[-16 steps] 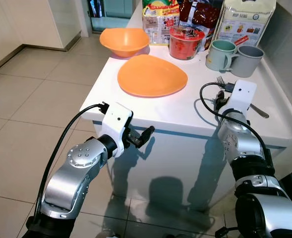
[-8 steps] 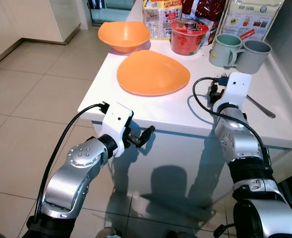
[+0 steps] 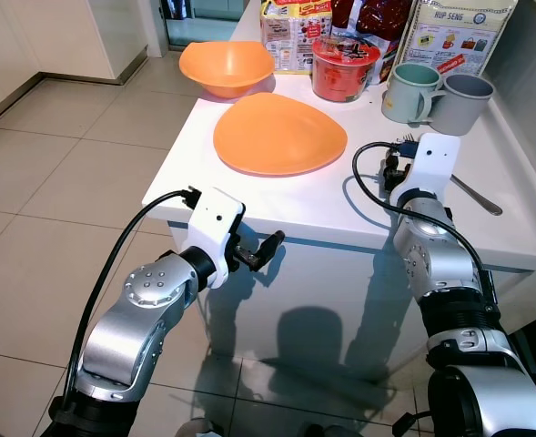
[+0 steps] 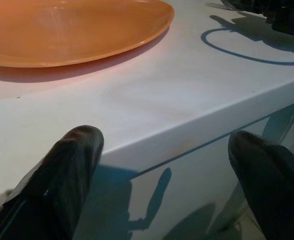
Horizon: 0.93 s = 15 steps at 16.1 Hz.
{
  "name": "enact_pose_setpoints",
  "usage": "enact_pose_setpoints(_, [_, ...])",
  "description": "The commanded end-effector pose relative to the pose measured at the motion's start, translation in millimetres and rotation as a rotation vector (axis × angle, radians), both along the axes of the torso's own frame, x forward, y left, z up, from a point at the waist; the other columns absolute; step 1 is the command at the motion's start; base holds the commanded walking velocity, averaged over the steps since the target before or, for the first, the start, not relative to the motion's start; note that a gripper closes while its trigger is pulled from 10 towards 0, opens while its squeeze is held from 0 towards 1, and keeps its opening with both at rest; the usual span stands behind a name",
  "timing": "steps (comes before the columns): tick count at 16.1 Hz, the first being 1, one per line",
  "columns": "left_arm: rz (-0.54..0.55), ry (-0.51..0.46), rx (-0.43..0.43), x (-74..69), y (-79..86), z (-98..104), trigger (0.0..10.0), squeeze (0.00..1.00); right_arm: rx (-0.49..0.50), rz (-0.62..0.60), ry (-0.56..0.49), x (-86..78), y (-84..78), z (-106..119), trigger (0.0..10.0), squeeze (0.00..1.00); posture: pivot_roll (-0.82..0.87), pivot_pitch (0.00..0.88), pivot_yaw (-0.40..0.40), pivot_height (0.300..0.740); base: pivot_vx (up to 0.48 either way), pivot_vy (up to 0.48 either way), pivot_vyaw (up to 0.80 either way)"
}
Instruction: Setting the table
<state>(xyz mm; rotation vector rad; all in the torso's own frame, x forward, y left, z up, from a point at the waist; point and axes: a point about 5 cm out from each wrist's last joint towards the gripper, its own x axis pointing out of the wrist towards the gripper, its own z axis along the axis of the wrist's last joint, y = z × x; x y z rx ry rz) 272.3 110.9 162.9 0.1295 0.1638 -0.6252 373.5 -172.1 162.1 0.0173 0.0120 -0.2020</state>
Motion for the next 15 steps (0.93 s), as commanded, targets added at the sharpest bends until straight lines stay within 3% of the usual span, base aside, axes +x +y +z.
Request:
enact_pose_setpoints(1, [-0.012, -0.002, 0.001, 0.0, -2.6, 0.0, 10.0, 0.0, 0.003, 0.0, -0.012, 0.6, 0.2, 4.7, 10.0, 0.0, 0.1, 0.086, -0.006, 0.74, 0.0, 0.0, 0.0])
enact_pose_setpoints(8, [-0.012, -0.003, 0.002, 0.4, -2.7, 0.3, 10.0, 0.0, -0.002, 0.004, -0.012, -0.4, 0.4, 4.8, 10.0, 0.0, 0.1, 0.086, -0.005, 0.74, 0.0, 0.0, 0.0])
enact_pose_setpoints(9, [-0.015, -0.017, 0.042, 5.4, -2.0, -0.5, 10.0, 0.0, 0.107, 0.002, 0.026, 1.3, 1.1, 6.4, 10.0, 0.0, 0.1, 0.08, 0.009, 0.74, 0.0, 0.0, 0.0])
enact_pose_setpoints(10, [-0.01, -0.02, 0.054, 7.2, -0.9, -1.0, 10.0, 0.0, 0.132, 0.006, 0.092, -1.2, 2.2, -7.3, 10.0, 0.0, 0.1, 0.079, 0.01, 0.74, 0.0, 0.0, 0.0])
enact_pose_setpoints(13, [0.016, -0.028, 0.078, 12.3, 3.2, -4.8, 10.0, 0.0, 0.12, 0.091, 0.18, -17.0, 16.7, -37.4, 10.0, 0.0, 0.11, 0.052, 0.002, 0.74, 0.0, 0.0, 0.0])
enact_pose_setpoints(15, [0.107, -0.039, 0.038, 25.2, 7.5, -5.9, 10.0, 0.0, 0.076, 0.235, 0.116, -32.6, 38.7, -35.6, 10.0, 0.0, 0.1, 0.006, -0.023, 0.74, 0.0, 0.0, 0.0])
